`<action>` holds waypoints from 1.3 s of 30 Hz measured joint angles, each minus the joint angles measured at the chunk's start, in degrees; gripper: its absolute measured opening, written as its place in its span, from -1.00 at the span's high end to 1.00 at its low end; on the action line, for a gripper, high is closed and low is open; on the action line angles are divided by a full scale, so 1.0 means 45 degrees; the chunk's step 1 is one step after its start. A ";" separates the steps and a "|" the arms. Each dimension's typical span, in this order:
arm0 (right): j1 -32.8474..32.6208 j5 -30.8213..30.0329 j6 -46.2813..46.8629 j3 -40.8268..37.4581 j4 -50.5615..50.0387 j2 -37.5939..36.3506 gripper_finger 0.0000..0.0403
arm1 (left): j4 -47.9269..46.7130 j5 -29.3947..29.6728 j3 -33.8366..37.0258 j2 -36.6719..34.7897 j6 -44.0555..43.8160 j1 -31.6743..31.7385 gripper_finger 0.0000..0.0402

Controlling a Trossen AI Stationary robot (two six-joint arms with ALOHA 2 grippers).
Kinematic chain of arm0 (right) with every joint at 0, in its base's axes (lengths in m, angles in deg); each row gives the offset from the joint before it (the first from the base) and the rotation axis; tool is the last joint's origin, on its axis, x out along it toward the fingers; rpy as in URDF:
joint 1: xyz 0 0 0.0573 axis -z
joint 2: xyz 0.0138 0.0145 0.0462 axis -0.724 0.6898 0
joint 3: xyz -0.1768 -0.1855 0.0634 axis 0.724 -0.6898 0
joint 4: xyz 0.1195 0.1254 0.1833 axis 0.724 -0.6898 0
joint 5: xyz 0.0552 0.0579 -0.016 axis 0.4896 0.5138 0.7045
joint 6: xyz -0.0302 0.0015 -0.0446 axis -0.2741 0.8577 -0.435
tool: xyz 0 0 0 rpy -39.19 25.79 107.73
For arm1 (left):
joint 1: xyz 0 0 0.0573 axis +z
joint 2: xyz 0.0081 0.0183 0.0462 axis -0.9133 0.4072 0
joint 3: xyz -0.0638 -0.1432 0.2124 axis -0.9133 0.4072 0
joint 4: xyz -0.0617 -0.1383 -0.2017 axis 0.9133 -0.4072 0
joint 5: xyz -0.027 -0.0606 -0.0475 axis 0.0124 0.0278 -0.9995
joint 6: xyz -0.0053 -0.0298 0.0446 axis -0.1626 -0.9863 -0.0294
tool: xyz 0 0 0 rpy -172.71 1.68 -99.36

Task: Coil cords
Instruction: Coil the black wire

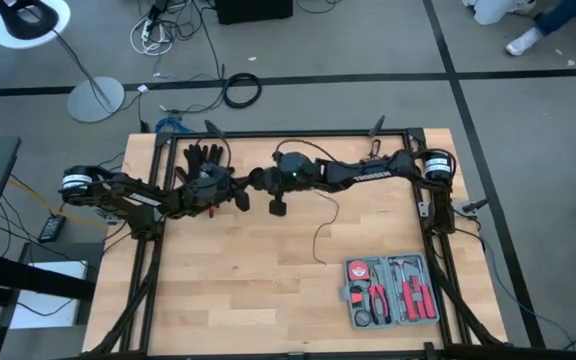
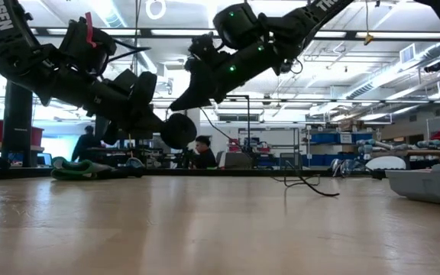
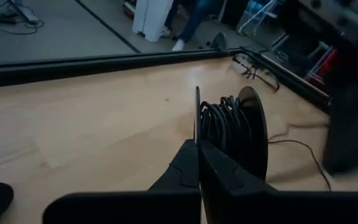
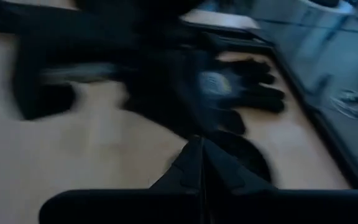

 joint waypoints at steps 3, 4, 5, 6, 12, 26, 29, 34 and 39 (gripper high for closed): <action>0.0264 -0.0790 0.0004 0.0159 -0.0246 -0.0009 1.00 | -0.0016 -0.0380 0.0000 0.0000 0.0000 0.0000 1.00; 0.0375 -0.0982 0.0012 0.0176 -0.0319 -0.0009 1.00 | -0.0009 -0.0471 0.0000 0.0000 -0.0006 0.0000 1.00; 0.0470 -0.1057 0.0040 0.0181 -0.0333 -0.0009 1.00 | -0.0039 -0.0459 0.0000 0.0000 -0.0052 0.0000 1.00; 0.0559 -0.1137 0.0070 0.0181 -0.0364 -0.0014 1.00 | -0.0069 -0.0483 0.0000 0.0004 -0.0116 0.0004 1.00; 0.0938 -0.1198 0.0086 0.0191 -0.1035 -0.0038 1.00 | -0.0318 -0.0682 0.0005 0.0005 -0.0340 0.0000 1.00; 0.1365 -0.1188 0.0117 0.0201 -0.3862 -0.0043 0.95 | 0.0073 -0.1193 0.0000 0.0005 -0.0335 -0.0015 1.00; 0.1373 -0.1001 0.0409 0.0201 -0.4593 -0.0043 0.92 | 0.0065 -0.1191 0.0000 0.0005 -0.0332 -0.0005 1.00; 0.1630 0.0317 0.0863 0.0191 -0.5808 -0.0043 0.82 | 0.0076 -0.1145 0.0000 0.0005 -0.0330 -0.0005 1.00; 0.2064 0.1550 0.1454 0.0042 -0.6320 -0.0043 0.74 | 0.0056 -0.1111 0.0000 0.0005 -0.0335 -0.0005 1.00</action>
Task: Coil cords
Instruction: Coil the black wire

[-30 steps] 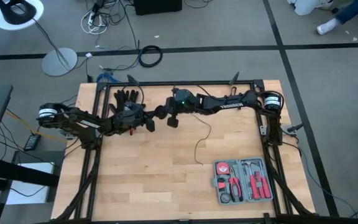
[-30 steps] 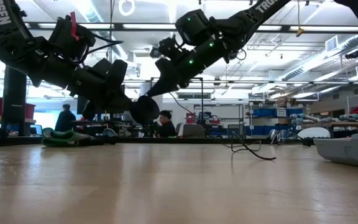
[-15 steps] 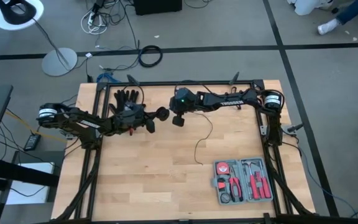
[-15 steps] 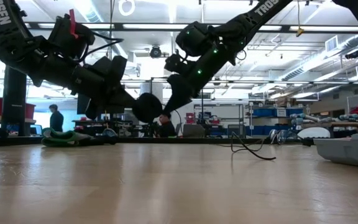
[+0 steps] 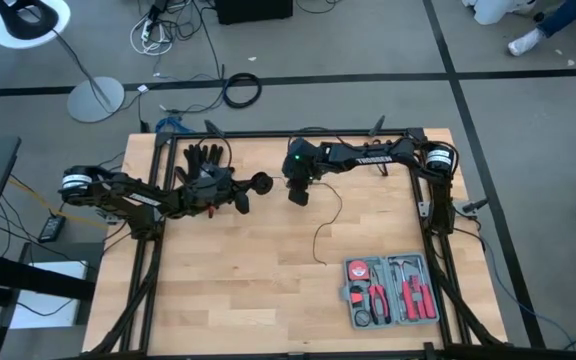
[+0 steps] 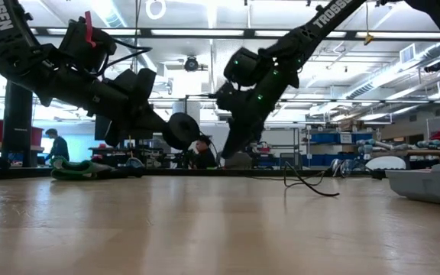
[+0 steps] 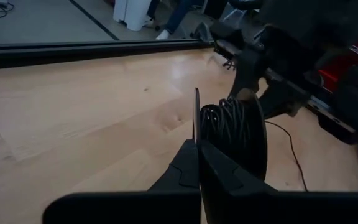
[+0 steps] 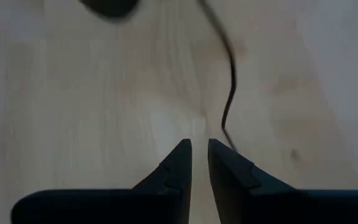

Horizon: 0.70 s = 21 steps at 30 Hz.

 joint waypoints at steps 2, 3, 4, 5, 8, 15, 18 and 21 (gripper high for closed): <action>0.0129 0.0340 0.0172 -0.0248 -0.0037 0.0000 0.74 | -0.0010 0.0001 0.0000 0.0000 0.0000 0.0000 1.00; 0.0170 0.0471 0.0258 -0.0410 -0.0021 0.0000 0.73 | -0.0010 0.0005 0.0000 0.0000 0.0000 0.0000 1.00; 0.0215 0.0615 0.0343 -0.0624 0.0060 0.0000 0.73 | -0.0005 0.0005 0.0000 0.0000 0.0000 0.0000 1.00; 0.0230 0.0711 0.0440 -0.0872 0.0121 0.0000 0.73 | -0.0008 0.0005 0.0000 0.0000 0.0000 0.0000 1.00; 0.0258 0.0750 0.0797 -0.1694 0.0236 0.0005 0.73 | -0.0013 0.0005 0.0000 0.0000 0.0000 0.0000 1.00; 0.0238 0.0775 0.2044 -0.3790 0.2990 -0.0538 0.73 | -0.0021 0.0005 0.0000 0.0000 0.0000 0.0000 1.00; 0.0219 0.0754 0.2481 -0.4714 0.4012 -0.1056 0.73 | -0.0019 0.0005 0.0000 0.0000 0.0000 0.0000 1.00; 0.0219 0.0342 0.2679 -0.5658 0.4849 -0.1721 0.73 | -0.0010 0.0005 0.0004 0.0000 0.0000 0.0000 1.00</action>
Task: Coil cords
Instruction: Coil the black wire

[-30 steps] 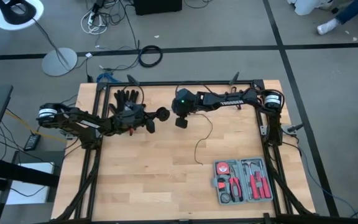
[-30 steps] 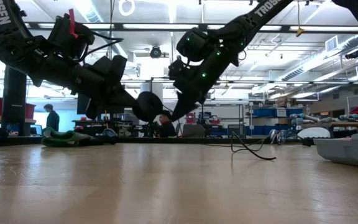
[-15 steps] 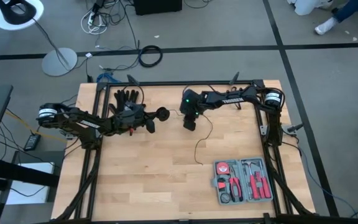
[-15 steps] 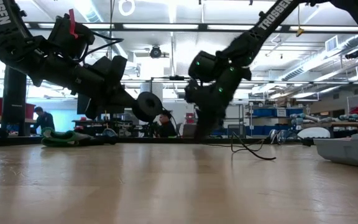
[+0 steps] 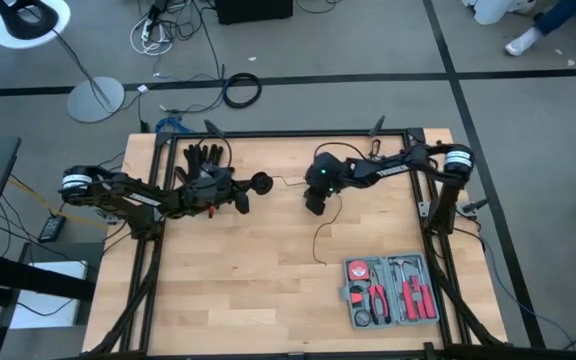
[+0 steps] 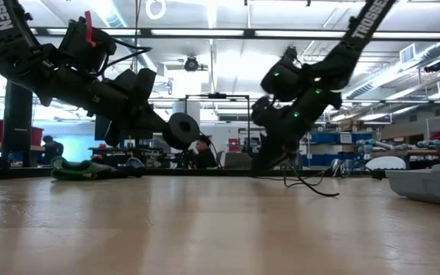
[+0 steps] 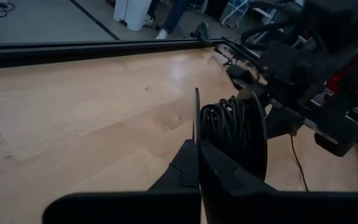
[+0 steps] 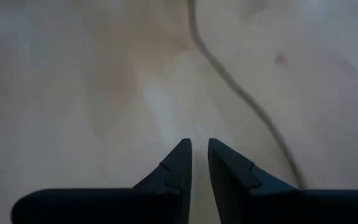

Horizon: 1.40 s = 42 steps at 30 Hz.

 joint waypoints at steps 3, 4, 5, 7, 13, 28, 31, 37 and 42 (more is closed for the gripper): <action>-0.0067 -0.0883 -0.0005 -0.1004 0.1504 -0.0456 0.73 | 0.0001 0.0000 0.0000 0.0000 0.0000 0.0000 1.00; -0.0104 -0.1176 0.0002 -0.1353 0.2155 -0.0460 0.73 | 0.0001 0.0000 -0.0004 0.0000 0.0000 0.0000 1.00; -0.0160 -0.1450 0.0003 -0.1712 0.2945 -0.0431 0.73 | 0.0001 0.0000 0.0000 0.0000 0.0000 0.0000 1.00; -0.0271 -0.1832 0.0000 -0.2221 0.5230 -0.0162 0.73 | 0.0011 0.0000 -0.0004 0.0000 0.0032 0.0000 1.00; -0.0526 -0.1826 -0.0632 -0.2530 0.9258 0.0754 0.73 | 0.0025 0.0010 -0.0002 0.0000 0.0063 0.0000 1.00; -0.0525 -0.2949 -0.4428 -0.1702 0.8149 0.1395 0.73 | 0.0545 -0.0267 0.0000 -0.0005 0.0047 0.0000 1.00; -0.0500 -0.2944 -0.4697 -0.1703 0.8001 0.1395 0.73 | 0.0632 -0.0323 0.0000 -0.0005 0.0010 0.0000 1.00; -0.0495 -0.3408 -0.4901 -0.1702 0.7461 0.1395 0.73 | 0.1103 -0.0466 0.0000 -0.0005 0.0005 0.0000 1.00; -0.0495 -0.3993 -0.4886 -0.1702 0.7394 0.1395 0.77 | 0.1147 -0.0761 0.0000 -0.0005 0.0005 0.0000 1.00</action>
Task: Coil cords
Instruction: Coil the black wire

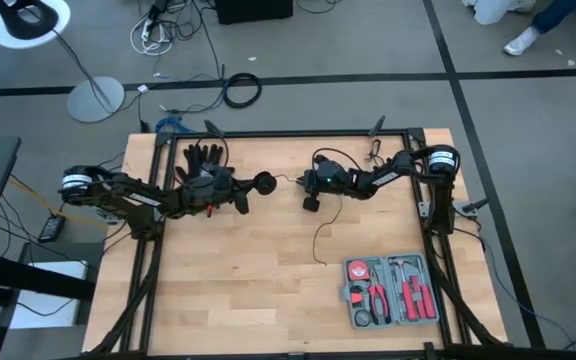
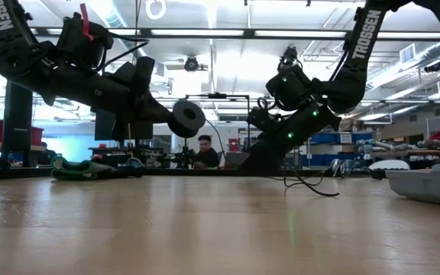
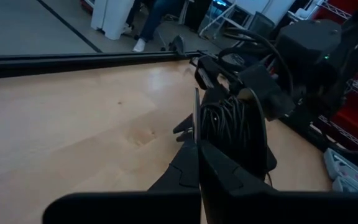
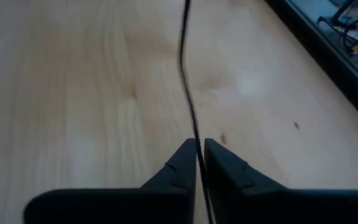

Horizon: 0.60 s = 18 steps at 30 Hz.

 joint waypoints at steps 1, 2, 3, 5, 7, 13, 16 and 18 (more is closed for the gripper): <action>0.0000 -0.0005 0.0004 0.0000 -0.0015 0.0000 0.79 | -0.0005 -0.0001 0.0000 0.0000 0.0000 0.0000 1.00; 0.0000 -0.0005 0.0043 0.0000 -0.0043 0.0000 0.83 | 0.0000 0.0003 0.0000 0.0000 0.0000 0.0000 1.00; 0.0000 -0.0005 0.0059 0.0000 -0.0126 0.0000 0.87 | 0.0000 0.0003 0.0000 0.0000 0.0000 0.0000 1.00; -0.0046 -0.0005 0.0068 0.0000 -0.0377 -0.0004 0.96 | 0.0002 0.0014 0.0000 0.0000 0.0000 0.0000 1.00; -0.0162 -0.0010 0.0341 0.0000 -0.0519 -0.0005 0.97 | 0.0007 0.0140 0.0000 0.0000 0.0000 0.0000 1.00; -0.0760 0.0064 0.2414 0.0898 -0.1636 0.0330 0.99 | 0.0029 0.0577 0.0000 0.0000 0.0007 0.0000 1.00; -0.1081 0.0512 0.2465 0.2267 -0.2203 0.1267 0.99 | 0.0024 0.0912 0.0000 0.0000 0.0010 0.0005 1.00; -0.1328 0.0485 0.2444 0.3320 -0.2596 0.1940 0.99 | 0.0029 0.0988 0.0000 0.0000 0.0015 0.0005 1.00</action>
